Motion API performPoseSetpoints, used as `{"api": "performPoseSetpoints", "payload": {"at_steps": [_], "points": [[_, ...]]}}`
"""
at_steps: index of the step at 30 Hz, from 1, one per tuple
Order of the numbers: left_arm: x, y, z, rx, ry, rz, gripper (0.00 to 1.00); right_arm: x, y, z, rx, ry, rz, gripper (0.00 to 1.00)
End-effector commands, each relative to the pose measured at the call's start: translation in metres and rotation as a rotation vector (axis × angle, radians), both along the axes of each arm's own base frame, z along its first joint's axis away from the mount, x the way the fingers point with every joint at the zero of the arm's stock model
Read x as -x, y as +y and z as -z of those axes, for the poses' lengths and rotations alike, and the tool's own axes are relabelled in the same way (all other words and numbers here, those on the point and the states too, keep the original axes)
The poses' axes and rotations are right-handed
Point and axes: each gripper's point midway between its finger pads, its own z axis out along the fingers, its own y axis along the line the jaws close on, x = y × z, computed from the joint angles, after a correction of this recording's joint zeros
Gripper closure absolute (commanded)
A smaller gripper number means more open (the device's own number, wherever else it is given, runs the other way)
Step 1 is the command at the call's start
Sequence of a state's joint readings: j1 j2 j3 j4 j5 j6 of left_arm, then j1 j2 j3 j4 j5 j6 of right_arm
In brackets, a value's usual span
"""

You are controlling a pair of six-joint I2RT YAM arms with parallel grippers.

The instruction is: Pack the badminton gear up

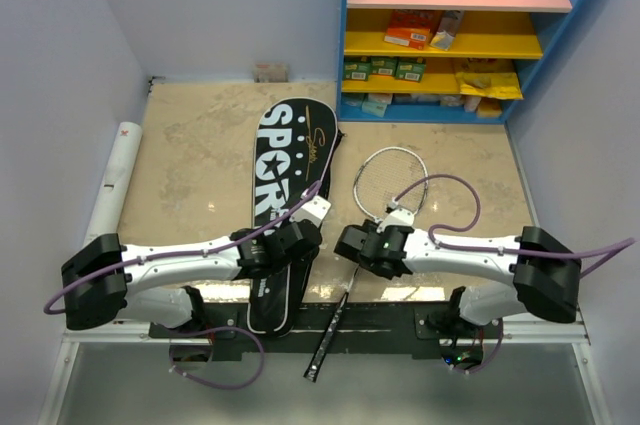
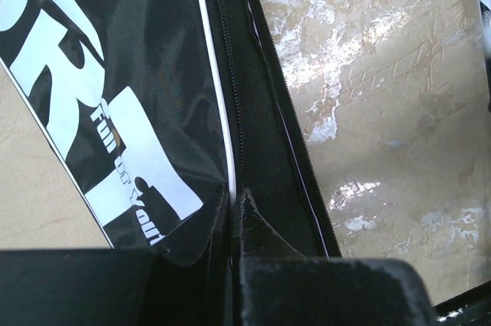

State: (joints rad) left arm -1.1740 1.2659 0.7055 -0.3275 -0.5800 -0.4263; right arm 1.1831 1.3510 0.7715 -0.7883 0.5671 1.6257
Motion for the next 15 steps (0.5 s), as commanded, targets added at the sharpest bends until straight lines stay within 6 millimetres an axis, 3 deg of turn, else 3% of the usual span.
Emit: {"api": "performPoseSetpoints", "payload": {"at_steps": [1,8,11,14,15], "points": [[-0.009,-0.011,-0.017,0.039,-0.047,-0.013,1.0,-0.034,-0.003,0.008,0.076,-0.052,-0.069,0.35],[-0.008,-0.011,-0.014,0.03,-0.043,-0.009,1.0,-0.055,-0.005,0.031,0.102,-0.02,-0.066,0.4],[-0.007,-0.011,-0.014,0.028,-0.044,-0.011,1.0,-0.059,-0.009,0.039,0.119,-0.002,-0.058,0.48],[-0.008,-0.011,-0.015,0.029,-0.047,-0.014,1.0,-0.055,-0.013,0.043,0.116,0.004,-0.05,0.69],[-0.008,-0.011,-0.015,0.03,-0.048,-0.014,1.0,-0.054,-0.014,0.043,0.109,0.005,-0.05,0.82]]}}
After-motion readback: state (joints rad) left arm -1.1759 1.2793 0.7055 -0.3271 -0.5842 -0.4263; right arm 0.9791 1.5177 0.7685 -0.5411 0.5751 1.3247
